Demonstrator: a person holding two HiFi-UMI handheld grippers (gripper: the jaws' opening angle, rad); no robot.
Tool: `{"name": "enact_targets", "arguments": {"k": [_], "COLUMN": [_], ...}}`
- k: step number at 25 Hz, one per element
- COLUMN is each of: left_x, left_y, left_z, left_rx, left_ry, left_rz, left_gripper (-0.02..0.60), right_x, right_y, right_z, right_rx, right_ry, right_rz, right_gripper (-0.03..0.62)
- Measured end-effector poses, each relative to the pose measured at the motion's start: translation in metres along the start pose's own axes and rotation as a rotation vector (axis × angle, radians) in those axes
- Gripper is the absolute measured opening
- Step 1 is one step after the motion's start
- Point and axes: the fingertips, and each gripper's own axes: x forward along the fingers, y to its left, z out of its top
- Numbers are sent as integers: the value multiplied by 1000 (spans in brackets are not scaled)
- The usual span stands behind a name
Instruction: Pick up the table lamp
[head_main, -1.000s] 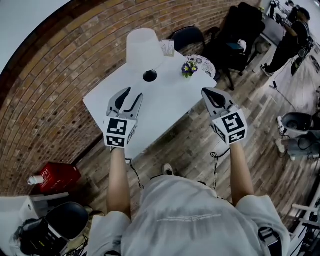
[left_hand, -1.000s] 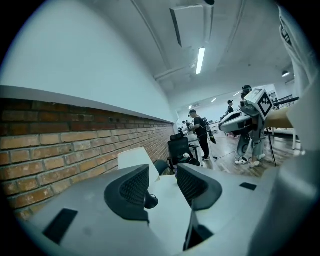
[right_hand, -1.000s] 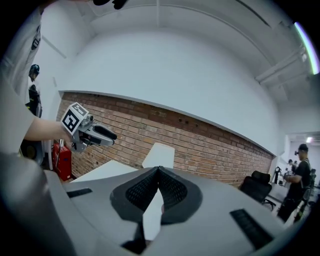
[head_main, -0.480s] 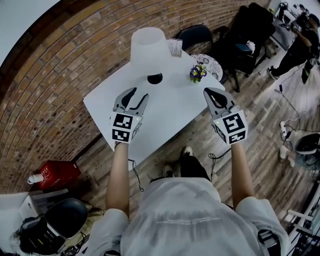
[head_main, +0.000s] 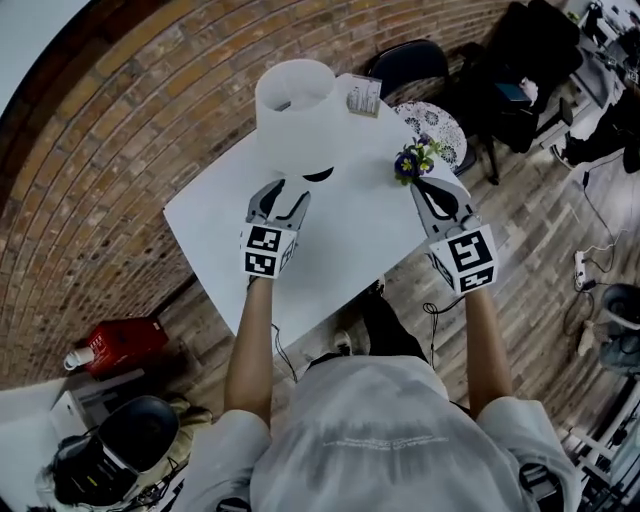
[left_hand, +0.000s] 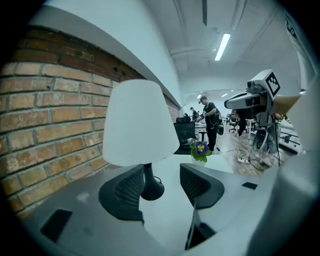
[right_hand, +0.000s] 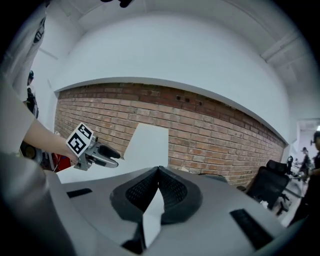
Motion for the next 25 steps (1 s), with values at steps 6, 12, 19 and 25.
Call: {"name": "enact_targets", "arguments": {"k": [6,12,19,25], "left_x": [48,88,122,146], "left_y": [8,21,33,42], "left_z": [-35,-52,-61,-58], "left_rx": [-44,-33,-35,-41], "left_ry": [65,77,69,29], "left_rz": [-7,26,46,42], "left_gripper": [215,215,215,215], "right_x": [36,60,74,83], "right_y": [-14,-27,-30,-37], "right_z": [-21,-36,-53,-64], "right_rx": [9,21,23,45], "right_ry": [45,82,125,153], "right_rz": [27,48,83,81], "right_gripper": [2,2,2,2]}}
